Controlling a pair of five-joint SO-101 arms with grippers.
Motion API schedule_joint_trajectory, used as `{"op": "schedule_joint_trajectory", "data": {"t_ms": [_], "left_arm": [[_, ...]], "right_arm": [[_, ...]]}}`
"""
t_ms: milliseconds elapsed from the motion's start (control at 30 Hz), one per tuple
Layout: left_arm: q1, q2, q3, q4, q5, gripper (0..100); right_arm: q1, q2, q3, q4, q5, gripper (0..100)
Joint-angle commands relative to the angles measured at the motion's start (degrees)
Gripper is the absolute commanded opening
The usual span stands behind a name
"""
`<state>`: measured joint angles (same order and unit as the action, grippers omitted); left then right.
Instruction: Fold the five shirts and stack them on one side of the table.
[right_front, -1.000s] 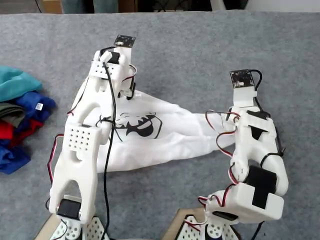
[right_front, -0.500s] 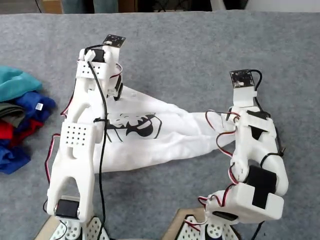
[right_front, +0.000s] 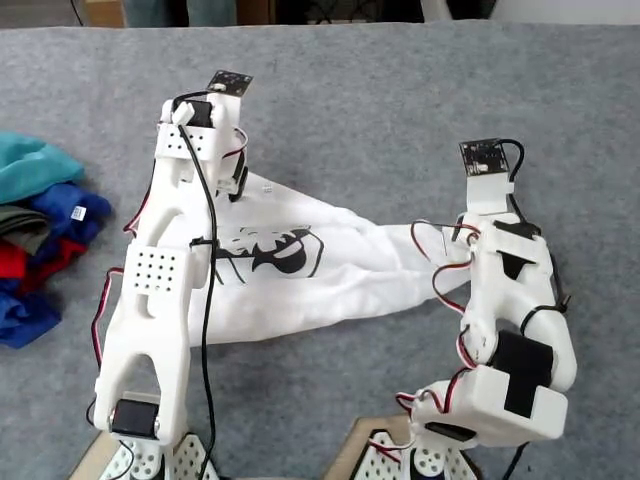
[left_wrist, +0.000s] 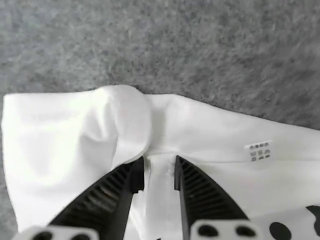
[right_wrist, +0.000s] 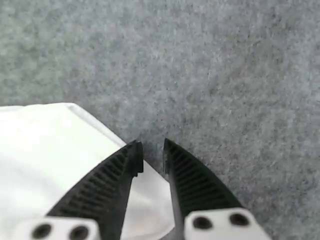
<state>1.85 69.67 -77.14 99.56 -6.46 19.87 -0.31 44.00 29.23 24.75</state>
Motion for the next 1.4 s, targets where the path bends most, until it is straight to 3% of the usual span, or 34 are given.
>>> {"op": "schedule_joint_trajectory", "data": {"t_ms": [0, 100, 567, 833, 900, 1200, 1367], "left_arm": [[0.7, 0.1, -0.1, -0.9, 2.8, 9], [2.0, 0.7, -0.1, -1.0, 2.8, 3], [1.6, -1.5, -10.1, 1.4, 9.8, 3], [0.9, -16.4, -4.9, 1.4, 10.1, 3], [0.6, -21.8, -2.1, 1.4, 10.1, 3], [0.4, -48.5, 16.9, 1.4, 9.8, 3], [0.4, -60.7, 25.2, 1.2, 9.8, 3]], "right_arm": [[-0.7, -2.3, 0.0, -1.1, -0.3, 8.5], [-0.7, -2.3, 0.0, -1.1, -0.3, 8.5], [-0.7, -2.9, -0.5, -0.3, -0.3, 9.0], [-0.6, -15.7, -11.1, 23.6, -0.2, 36.1], [-0.4, -19.2, -13.7, 27.5, -0.2, 39.1], [-1.6, -26.1, -16.2, 36.8, -0.7, 31.1], [-10.9, -26.4, -16.5, 44.9, -3.3, 21.2]]}}
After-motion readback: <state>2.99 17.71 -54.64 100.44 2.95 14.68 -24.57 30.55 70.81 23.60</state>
